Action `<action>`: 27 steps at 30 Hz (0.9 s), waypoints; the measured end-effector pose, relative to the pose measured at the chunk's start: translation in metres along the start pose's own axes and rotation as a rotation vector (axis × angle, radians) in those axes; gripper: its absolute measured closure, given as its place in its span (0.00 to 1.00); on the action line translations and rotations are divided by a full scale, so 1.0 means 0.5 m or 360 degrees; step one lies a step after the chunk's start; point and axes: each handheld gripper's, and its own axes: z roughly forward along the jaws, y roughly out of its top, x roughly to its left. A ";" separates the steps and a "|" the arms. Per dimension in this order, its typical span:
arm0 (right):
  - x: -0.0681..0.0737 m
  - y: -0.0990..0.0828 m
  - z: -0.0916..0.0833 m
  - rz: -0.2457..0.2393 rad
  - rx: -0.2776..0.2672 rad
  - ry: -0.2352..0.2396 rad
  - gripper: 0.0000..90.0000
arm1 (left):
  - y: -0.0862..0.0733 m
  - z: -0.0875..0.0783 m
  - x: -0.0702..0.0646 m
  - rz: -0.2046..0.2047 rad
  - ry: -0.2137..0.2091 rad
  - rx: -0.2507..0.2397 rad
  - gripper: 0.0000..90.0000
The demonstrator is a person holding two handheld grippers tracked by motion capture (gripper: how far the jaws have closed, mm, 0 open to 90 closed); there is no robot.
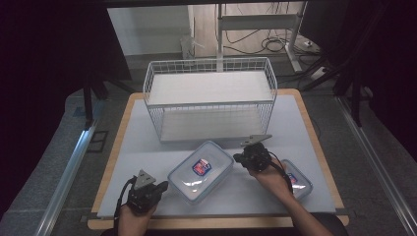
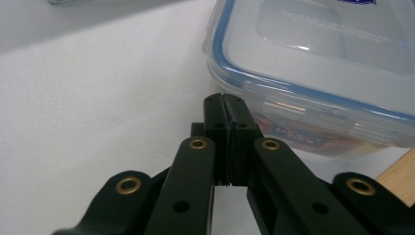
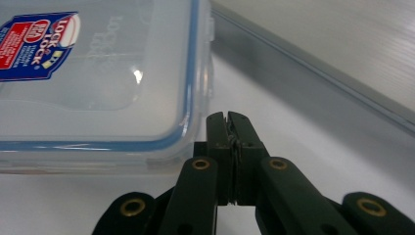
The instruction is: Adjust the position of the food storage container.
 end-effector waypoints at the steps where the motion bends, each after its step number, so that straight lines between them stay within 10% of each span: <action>1: 0.001 0.001 0.002 -0.0013 0.0001 -0.0001 0.98 | 0.001 0.002 0.001 -0.0011 -0.0006 -0.0005 1.00; 27: 0.005 -0.041 -0.051 0.0011 0.0060 -0.0020 0.97 | 0.121 0.133 0.057 0.0007 0.0053 0.0070 1.00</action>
